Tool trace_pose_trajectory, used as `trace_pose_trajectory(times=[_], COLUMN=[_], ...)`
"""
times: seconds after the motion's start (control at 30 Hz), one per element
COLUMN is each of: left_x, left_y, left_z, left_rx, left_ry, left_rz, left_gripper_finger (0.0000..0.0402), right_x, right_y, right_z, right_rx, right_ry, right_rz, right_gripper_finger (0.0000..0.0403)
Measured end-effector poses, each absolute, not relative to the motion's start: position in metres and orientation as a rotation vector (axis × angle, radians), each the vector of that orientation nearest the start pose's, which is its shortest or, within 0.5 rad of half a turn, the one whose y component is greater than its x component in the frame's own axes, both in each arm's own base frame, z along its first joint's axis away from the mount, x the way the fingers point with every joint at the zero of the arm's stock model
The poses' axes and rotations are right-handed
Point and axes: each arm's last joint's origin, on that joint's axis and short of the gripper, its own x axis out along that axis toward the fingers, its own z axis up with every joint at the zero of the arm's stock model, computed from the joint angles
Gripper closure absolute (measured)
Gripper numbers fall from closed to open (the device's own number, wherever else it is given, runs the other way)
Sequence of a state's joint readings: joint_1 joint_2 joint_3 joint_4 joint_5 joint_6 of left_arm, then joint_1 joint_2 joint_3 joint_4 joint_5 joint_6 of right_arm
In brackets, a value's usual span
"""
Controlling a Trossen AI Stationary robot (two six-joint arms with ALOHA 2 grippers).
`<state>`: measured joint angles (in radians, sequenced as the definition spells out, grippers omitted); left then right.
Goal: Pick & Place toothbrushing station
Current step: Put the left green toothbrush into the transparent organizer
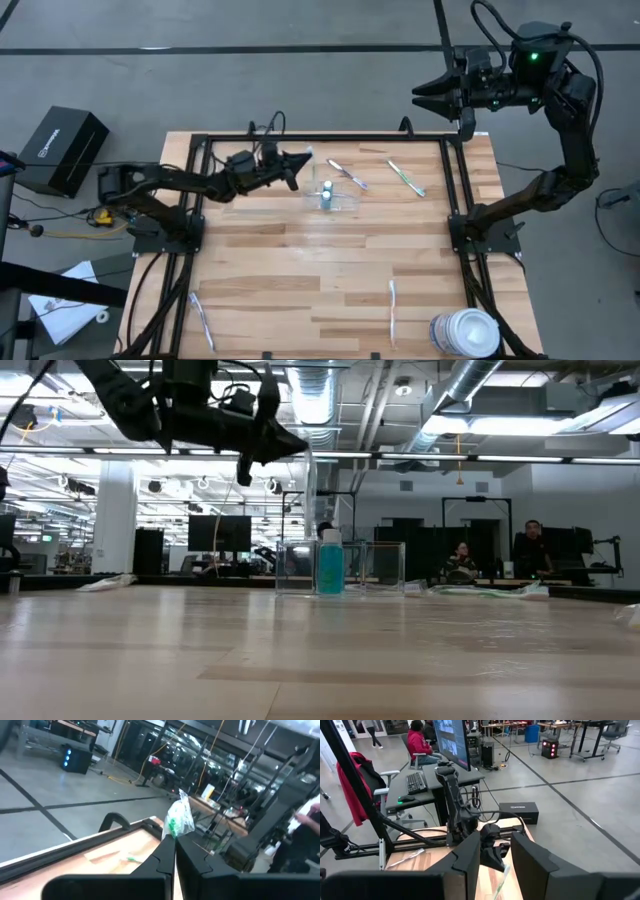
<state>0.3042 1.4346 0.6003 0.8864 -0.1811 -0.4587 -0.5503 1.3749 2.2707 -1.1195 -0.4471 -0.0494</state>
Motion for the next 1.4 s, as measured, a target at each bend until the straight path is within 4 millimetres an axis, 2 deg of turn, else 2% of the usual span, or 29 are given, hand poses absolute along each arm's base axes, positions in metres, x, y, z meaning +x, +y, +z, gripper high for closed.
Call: trace_pose_trajectory(times=[0.5,0.7,1.2,1.4], left_x=[0.286,0.287,0.276,0.276], left_y=[0.094,0.09,0.085,0.085], left_z=[0.204,0.186,0.172,0.172], left_rx=[-0.317,-0.328,-0.351,-0.352], left_ry=[-0.06,0.008,0.041,0.042], left_rz=[0.469,0.442,0.426,0.424], left_gripper_finger=[0.0401,0.0401,0.0401,0.0377], right_x=[0.147,0.146,0.146,0.146], right_y=[-0.076,-0.075,-0.075,-0.075], right_z=[0.57,0.567,0.566,0.566], right_rx=[0.047,0.04,0.024,0.026], right_ry=[0.201,0.234,0.247,0.246], right_rz=[-0.096,-0.092,-0.089,-0.084], right_gripper_finger=[0.03,0.03,0.03,0.03])
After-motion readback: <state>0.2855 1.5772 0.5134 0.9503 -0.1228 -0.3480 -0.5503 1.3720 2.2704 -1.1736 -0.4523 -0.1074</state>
